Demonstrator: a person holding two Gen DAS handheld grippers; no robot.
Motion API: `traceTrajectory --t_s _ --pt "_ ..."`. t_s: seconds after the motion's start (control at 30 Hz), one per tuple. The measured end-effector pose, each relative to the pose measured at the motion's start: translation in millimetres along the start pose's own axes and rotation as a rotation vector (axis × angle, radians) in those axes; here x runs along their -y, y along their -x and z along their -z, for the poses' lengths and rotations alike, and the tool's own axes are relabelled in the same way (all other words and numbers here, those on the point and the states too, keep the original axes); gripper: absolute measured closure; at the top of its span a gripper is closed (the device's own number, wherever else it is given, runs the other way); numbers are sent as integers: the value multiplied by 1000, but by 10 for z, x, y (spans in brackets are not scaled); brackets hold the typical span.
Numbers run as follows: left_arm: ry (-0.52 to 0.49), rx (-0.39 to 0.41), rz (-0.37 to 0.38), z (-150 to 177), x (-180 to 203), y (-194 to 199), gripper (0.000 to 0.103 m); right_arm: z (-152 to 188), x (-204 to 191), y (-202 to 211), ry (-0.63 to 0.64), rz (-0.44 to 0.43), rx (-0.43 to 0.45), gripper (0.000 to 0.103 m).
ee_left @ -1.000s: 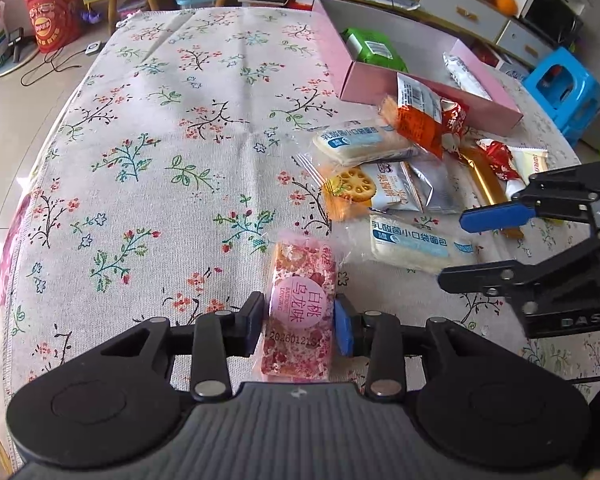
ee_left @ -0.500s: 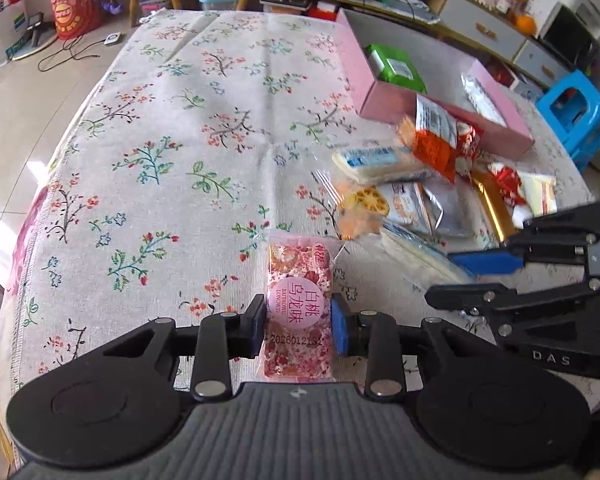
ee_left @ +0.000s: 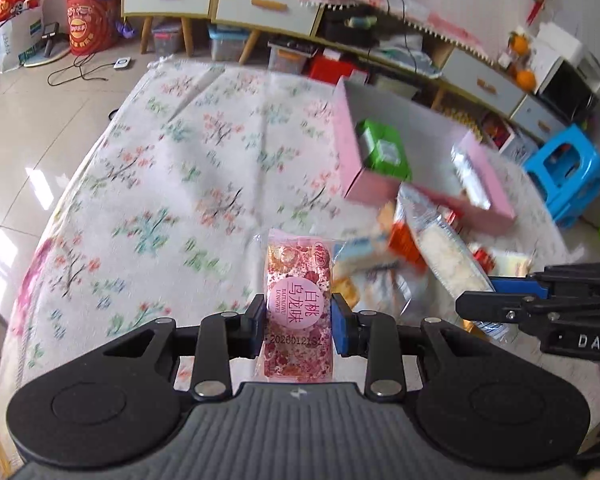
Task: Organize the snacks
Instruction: 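Place the pink bag in the box with the left tool while the right tool places the milk-bar pack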
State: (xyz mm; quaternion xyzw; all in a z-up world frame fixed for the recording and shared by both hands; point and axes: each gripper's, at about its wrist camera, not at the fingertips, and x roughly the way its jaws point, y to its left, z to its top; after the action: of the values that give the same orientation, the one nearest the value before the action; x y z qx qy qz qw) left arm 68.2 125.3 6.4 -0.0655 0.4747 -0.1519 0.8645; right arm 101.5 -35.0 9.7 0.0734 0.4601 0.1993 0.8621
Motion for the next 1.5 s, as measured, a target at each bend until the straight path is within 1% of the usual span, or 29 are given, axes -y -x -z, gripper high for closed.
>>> traceTrajectory --t_s 0.2,0.33,0.43,0.53,0.63,0.7,0.83,1.03,1.17,1.33,1.4,1.5 --pt "52 39 53 -209 212 -88 73 -185 449 148 -175 55 64 80" --pt "91 63 77 -338 397 -205 73 -256 837 191 -314 92 106 80" --pt "83 69 81 -458 601 -349 73 -299 1117 200 -415 113 139 80" --pt "60 73 95 -593 811 -514 73 -335 1368 188 -516 88 177 80" --pt "46 67 103 -741 989 -717 73 -368 1521 164 -580 66 204 80" --pt "37 70 116 -834 1065 -856 73 -426 1615 101 -620 51 206 80" --pt "15 71 124 -916 1160 -1091 73 -552 1739 7 -639 56 215 80" --pt "22 75 136 -909 1089 -1295 73 -631 1894 -296 -643 85 185 80" --pt "-9 99 111 -937 1125 -1326 73 -621 1960 -431 -633 102 156 80" --pt "1 85 97 -926 1140 -1421 73 -600 2053 -519 -643 126 151 80" --pt "-19 96 92 -921 1173 -1433 73 -584 2086 -535 -657 128 151 79" --pt "-54 85 48 -912 1230 -1488 73 -571 2116 -545 -668 130 150 79"
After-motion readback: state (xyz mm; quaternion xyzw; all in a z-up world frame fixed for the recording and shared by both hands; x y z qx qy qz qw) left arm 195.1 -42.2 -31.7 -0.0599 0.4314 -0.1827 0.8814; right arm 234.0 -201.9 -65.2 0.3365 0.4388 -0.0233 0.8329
